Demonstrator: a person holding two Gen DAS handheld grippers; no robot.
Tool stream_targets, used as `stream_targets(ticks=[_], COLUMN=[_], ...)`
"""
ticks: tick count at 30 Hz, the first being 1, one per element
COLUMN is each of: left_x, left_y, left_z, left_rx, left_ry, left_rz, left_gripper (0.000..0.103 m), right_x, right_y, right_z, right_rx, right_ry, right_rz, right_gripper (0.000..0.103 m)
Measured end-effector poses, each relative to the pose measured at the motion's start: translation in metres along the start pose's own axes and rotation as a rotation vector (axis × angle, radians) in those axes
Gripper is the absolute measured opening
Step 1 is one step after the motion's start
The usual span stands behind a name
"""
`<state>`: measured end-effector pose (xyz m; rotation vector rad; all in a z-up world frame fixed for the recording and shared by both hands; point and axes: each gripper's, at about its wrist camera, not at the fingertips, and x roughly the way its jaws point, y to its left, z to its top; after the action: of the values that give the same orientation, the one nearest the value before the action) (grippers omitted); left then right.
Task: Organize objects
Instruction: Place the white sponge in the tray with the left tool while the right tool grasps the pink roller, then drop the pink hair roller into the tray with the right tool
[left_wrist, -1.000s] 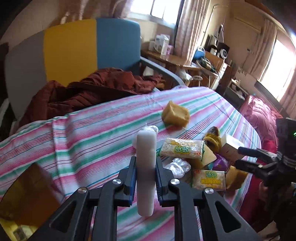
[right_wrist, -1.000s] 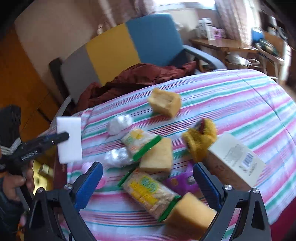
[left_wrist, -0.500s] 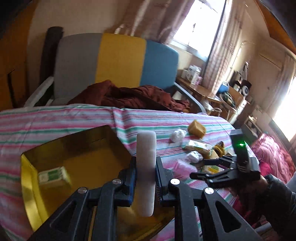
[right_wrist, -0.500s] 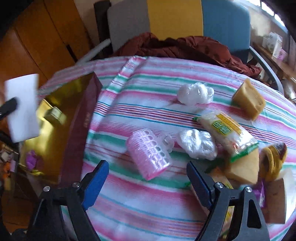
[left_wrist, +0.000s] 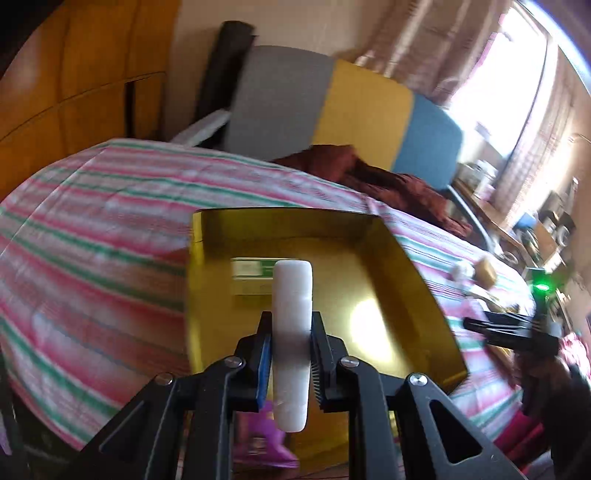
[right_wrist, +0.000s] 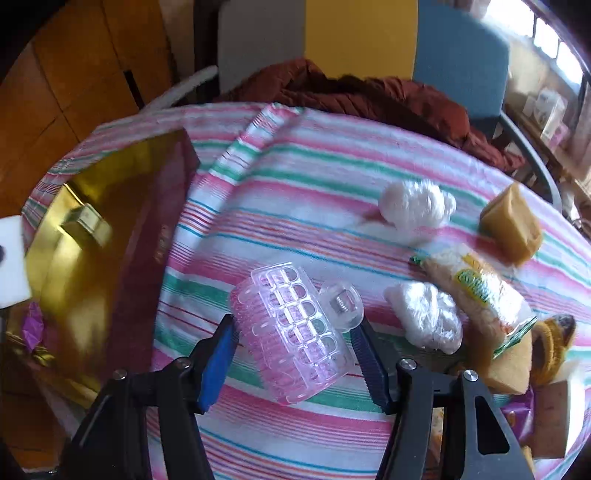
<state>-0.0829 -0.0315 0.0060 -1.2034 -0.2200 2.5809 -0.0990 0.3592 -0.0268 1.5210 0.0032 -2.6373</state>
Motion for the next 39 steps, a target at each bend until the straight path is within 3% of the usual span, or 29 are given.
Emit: stream_targets(ticks=[4,5,8,14,20,23,26,37,39], left_x=[0.003,0.004,0.004,-0.009,-0.025,-0.028,-0.027,-0.028,-0.028], left_y=[0.016,0.017,0.019,0.017,0.01,0.006,0.004,-0.018,-0.024], left_z=[-0.003,-0.004,-0.007,-0.016,-0.028,-0.035,-0.04,-0.046,-0.046], left_rx=[-0.039,-0.041,-0.058,-0.057,-0.077,-0.081,-0.071,-0.039,-0.028], left_ry=[0.016,0.022,0.024,0.007,-0.031,-0.031,-0.023,-0.023,-0.023], left_rz=[0.032,0.047,0.091,0.105,0.089,0.072,0.077,0.087,0.09], left_gripper=[0.019,0.027,0.035,0.037,0.038,0.039,0.039,0.039,0.039], right_x=[-0.031,-0.037,-0.046,-0.029,-0.005,-0.008,-0.014,-0.043,-0.05], right_y=[0.021,0.029,0.056,0.114,0.149,0.157,0.161,0.147,0.142], right_z=[0.011,0.016,0.025,0.041,0.072,0.079,0.071,0.002,-0.006], right_rx=[-0.025,-0.033,-0.062,-0.125,-0.061,-0.033,-0.039,-0.076,-0.068], right_ry=[-0.085,-0.102,-0.129,-0.11,-0.084,-0.104,-0.115,-0.157,-0.17], right_rz=[0.031,0.046,0.094,0.146,0.203,0.202,0.218,0.144,0.141], right_gripper=[0.063,0.063,0.063,0.063,0.066,0.072,0.079,0.08,0.083])
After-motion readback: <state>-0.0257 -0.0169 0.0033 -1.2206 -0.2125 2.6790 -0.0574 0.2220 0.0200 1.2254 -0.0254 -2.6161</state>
